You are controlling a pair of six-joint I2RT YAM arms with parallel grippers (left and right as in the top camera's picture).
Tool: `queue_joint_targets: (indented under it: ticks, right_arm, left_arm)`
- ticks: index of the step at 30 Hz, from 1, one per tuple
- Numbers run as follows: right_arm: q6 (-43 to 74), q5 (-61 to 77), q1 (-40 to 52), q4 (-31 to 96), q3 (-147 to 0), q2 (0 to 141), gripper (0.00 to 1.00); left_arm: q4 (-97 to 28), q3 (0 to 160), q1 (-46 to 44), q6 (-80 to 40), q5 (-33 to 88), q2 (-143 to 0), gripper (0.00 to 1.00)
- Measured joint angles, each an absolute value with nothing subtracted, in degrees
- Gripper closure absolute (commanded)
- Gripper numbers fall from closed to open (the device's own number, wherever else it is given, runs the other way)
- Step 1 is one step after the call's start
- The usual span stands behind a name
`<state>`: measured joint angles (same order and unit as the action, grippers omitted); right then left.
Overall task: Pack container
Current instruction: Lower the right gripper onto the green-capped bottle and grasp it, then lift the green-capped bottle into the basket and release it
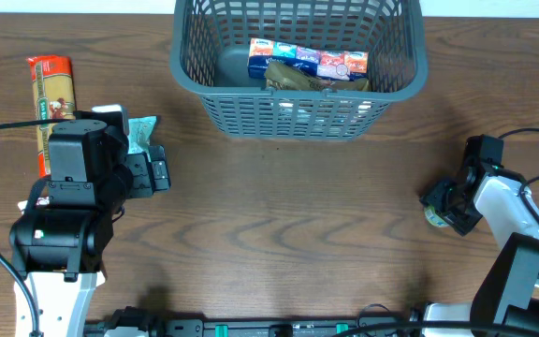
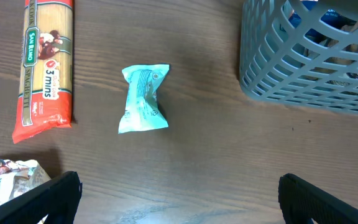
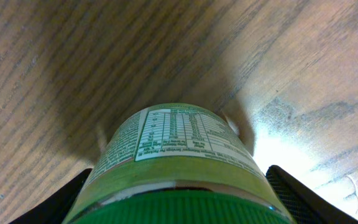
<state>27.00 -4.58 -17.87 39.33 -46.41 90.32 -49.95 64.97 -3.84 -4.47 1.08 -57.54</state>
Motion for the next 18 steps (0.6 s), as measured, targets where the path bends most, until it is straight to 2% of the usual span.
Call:
queue_joint_targets:
  ticks: [4,7,18]
  right_arm:
    - [26.5,-4.4,-17.9,38.9,-46.9,90.3,0.99]
    - [25.1,-4.2,-17.9,43.7,-51.0,90.4,0.99]
    - [15.3,-3.8,-17.5,63.2,-99.1,90.6,0.99]
  left_arm:
    - [-50.0,65.0,-3.8,-4.5,1.1,-57.5,0.02]
    - [-50.0,65.0,-3.8,-4.5,1.1,-57.5,0.02]
    - [-50.0,65.0,-3.8,-4.5,1.1,-57.5,0.02]
